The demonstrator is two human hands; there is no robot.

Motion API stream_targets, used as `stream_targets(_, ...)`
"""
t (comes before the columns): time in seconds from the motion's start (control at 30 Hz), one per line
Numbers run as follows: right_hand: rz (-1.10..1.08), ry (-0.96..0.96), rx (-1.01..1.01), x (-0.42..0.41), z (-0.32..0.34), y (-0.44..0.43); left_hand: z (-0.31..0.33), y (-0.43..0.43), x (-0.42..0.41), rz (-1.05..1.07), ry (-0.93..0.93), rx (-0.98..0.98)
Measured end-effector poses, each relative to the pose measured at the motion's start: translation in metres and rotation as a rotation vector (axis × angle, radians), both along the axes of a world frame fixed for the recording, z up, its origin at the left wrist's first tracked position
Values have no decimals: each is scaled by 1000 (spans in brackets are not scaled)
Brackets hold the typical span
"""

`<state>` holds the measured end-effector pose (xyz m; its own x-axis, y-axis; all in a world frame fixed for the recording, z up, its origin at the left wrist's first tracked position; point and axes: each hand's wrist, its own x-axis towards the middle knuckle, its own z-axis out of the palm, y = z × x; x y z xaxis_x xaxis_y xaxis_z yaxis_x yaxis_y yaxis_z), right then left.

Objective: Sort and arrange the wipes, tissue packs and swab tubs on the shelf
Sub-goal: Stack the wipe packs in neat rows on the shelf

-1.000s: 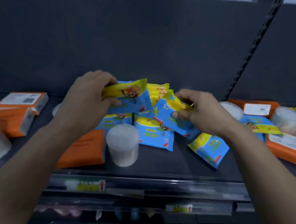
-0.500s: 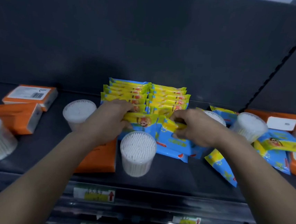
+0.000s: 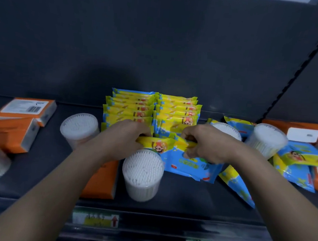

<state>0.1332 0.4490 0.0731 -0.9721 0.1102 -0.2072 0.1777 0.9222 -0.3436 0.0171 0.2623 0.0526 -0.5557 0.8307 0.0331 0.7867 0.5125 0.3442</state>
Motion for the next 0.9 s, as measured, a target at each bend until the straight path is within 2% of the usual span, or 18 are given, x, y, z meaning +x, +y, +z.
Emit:
stream_targets(0.2,8,-27,39,-12,-4,-30,-7,-30,-20,12,-14,-102)
stream_targets(0.33,-1,-81,134,-19,-13,-46,-11,-42,-31,13,5,-130)
stream_targets(0.6,-48,-12,341,-28,-20,-46,-23,-37,-38,-22,62,-82)
stream_targets(0.77,-52,23,422,-34,-25,-40,-34,-35,-35,-8,239,34)
stream_targets(0.9,-68,5,439,-34,-32,-40,-37,-37,-34,-77,262,-3)
